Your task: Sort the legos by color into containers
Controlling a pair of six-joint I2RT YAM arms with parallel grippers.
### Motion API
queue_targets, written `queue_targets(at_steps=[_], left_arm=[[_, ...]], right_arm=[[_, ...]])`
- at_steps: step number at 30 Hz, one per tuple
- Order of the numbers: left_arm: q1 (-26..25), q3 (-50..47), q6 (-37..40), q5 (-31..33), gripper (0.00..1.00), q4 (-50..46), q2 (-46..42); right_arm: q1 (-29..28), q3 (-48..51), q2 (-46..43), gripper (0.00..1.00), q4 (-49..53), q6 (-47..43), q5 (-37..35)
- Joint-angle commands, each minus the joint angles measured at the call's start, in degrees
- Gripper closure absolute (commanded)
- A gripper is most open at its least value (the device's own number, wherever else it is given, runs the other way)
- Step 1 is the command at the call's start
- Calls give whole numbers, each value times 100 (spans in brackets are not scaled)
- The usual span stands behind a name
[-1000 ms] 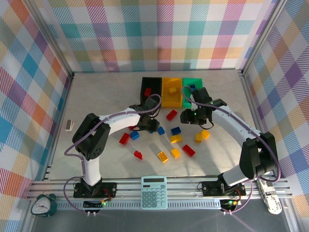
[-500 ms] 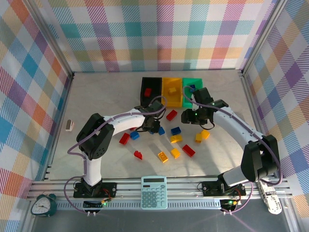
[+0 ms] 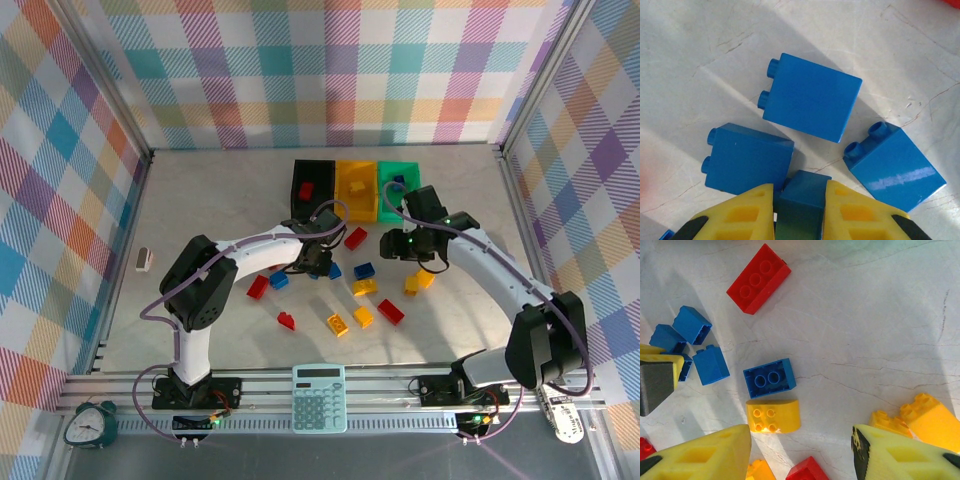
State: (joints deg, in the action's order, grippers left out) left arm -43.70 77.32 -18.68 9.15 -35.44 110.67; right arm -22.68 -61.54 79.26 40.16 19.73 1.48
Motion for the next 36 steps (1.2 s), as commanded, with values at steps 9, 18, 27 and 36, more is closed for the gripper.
queue_targets(at_steps=[9,18,27,36], left_arm=[[-50,1050,97,270,80,-747,-250],[-24,2877,450,476,81,-1109,628],[-9,5376,694,217,82,-1263,2032],[-22,5919,328,-120,83,282,2641]], right_arm=[[221,124,-545,43,266,177,-271],[380,173,-975,44,419,215,-330],[387,272,-1392,45,567,327,-360],[388,479,-1729,45,684,488,-387]])
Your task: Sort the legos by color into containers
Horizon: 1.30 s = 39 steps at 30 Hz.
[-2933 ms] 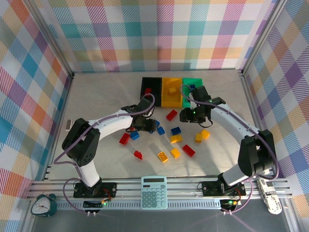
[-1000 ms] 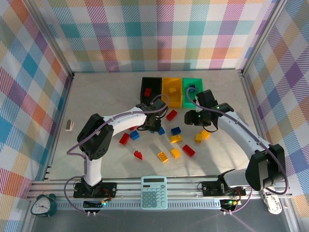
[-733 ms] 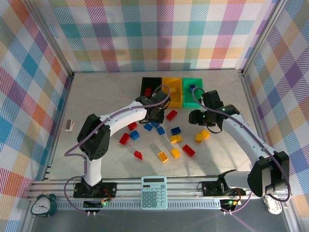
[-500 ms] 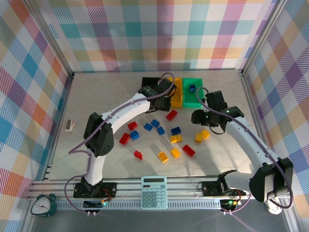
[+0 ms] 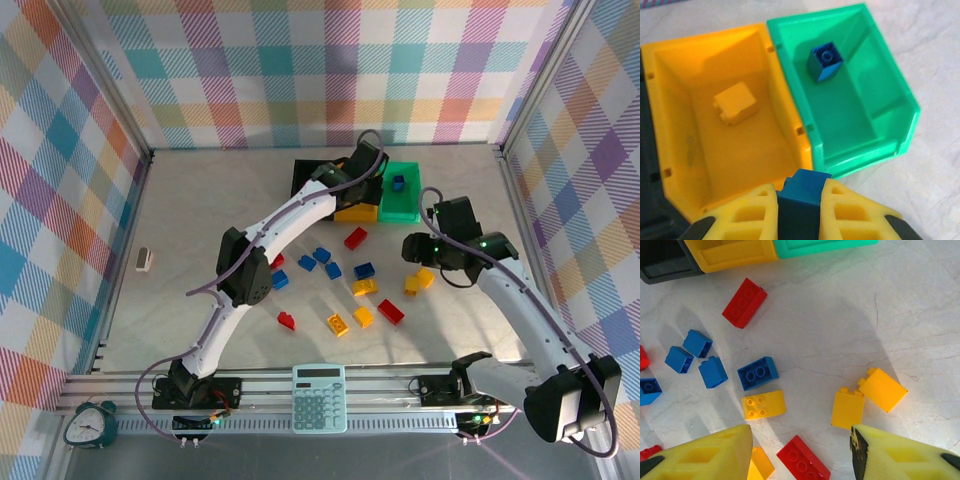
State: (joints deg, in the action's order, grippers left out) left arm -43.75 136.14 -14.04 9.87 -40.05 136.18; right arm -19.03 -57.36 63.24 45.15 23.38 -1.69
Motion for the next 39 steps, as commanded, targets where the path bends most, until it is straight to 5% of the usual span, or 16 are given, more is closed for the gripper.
queue_targets(at_steps=[1,18,23,29,39], left_arm=[[-17,-50,-155,-163,82,1017,99],[-30,527,-559,-463,78,2905,1326],[-34,584,-549,-479,56,2857,1363],[-36,-295,-387,-372,43,3227,645],[-11,-2776,528,-690,40,3352,-1550]], right_arm=[[22,74,-156,45,210,127,-69],[22,341,-723,45,528,314,-155],[22,390,-743,44,580,343,-224],[26,441,-490,41,572,543,-415],[35,779,201,34,283,988,-712]])
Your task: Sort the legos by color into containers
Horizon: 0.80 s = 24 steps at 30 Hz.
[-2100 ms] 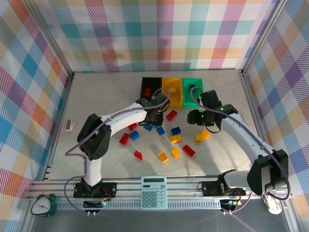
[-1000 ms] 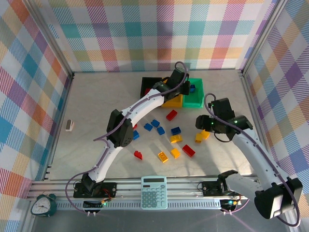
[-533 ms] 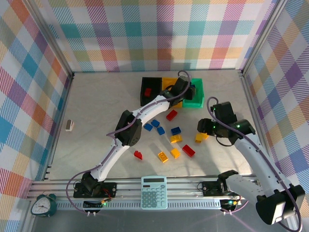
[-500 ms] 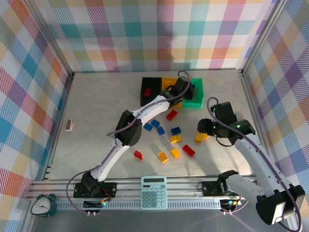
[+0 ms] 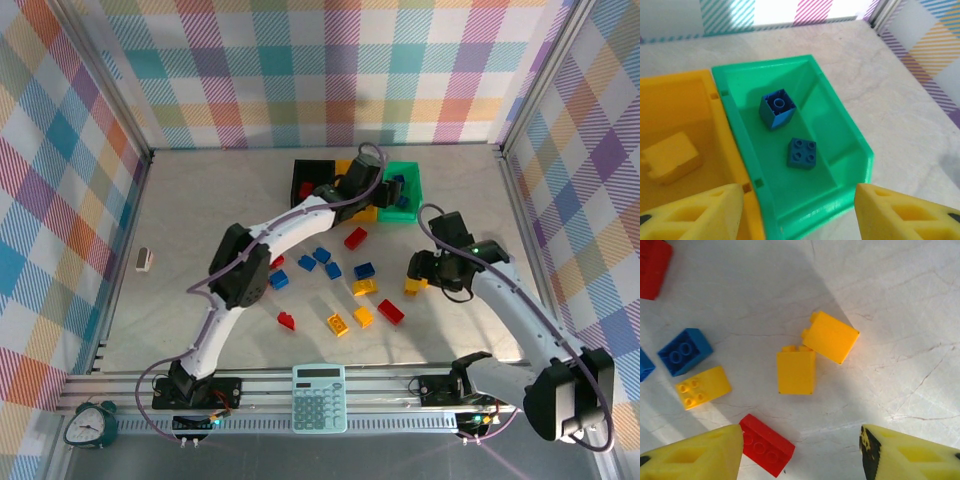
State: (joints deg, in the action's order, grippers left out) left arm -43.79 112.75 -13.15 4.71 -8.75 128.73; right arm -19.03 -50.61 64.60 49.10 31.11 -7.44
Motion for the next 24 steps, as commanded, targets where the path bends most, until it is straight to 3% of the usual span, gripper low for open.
queue_targets(at_steps=[1,9,14,24], left_arm=[[-3,-737,517,-211,40,185,-1070],[17,-2644,980,-1154,38,-405,-3118],[11,-3642,862,-1254,33,-303,-4158],[-9,-4528,1403,-2423,33,-1299,-5792]], right_arm=[[47,135,123,34,-160,209,-126],[49,257,528,37,-448,1,251],[44,305,985,40,-686,-166,400],[-4,256,1725,45,-1057,-193,481]])
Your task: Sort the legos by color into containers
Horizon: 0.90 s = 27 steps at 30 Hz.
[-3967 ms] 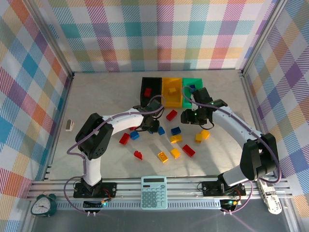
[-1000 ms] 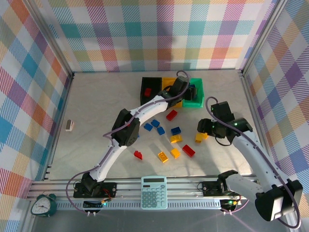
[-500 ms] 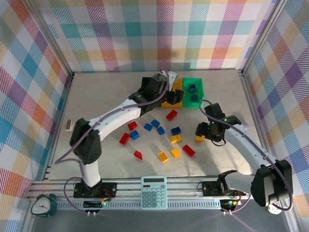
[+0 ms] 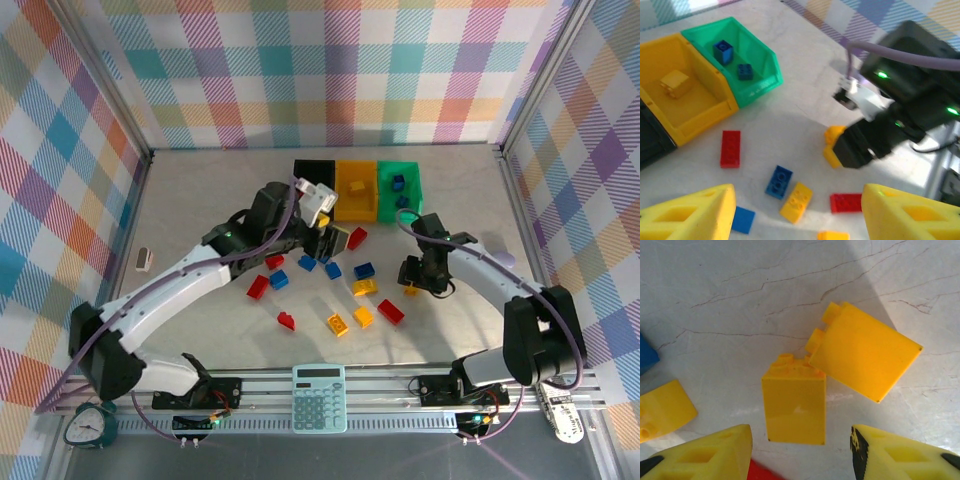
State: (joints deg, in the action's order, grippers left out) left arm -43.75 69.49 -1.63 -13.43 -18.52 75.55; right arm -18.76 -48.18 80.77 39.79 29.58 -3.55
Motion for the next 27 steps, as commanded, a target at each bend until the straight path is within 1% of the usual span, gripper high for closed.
queue_targets(at_steps=[1,7,11,16,24,27], left_arm=[[-11,-261,251,-649,33,-385,-598],[-28,-522,342,-765,30,-720,-1094],[-27,-510,369,-893,30,-742,-1122],[-25,-437,418,-896,30,-873,-1040],[-29,-453,427,-749,30,-906,-1039],[-28,-463,385,-681,30,-881,-1010]], right_arm=[[-44,16,150,46,-149,-40,92],[-121,11,406,47,-265,-31,92],[-156,12,572,50,-347,-49,59],[-188,23,768,54,-418,-52,30],[-219,35,757,73,-446,-114,61],[-258,-52,701,77,-387,-146,74]])
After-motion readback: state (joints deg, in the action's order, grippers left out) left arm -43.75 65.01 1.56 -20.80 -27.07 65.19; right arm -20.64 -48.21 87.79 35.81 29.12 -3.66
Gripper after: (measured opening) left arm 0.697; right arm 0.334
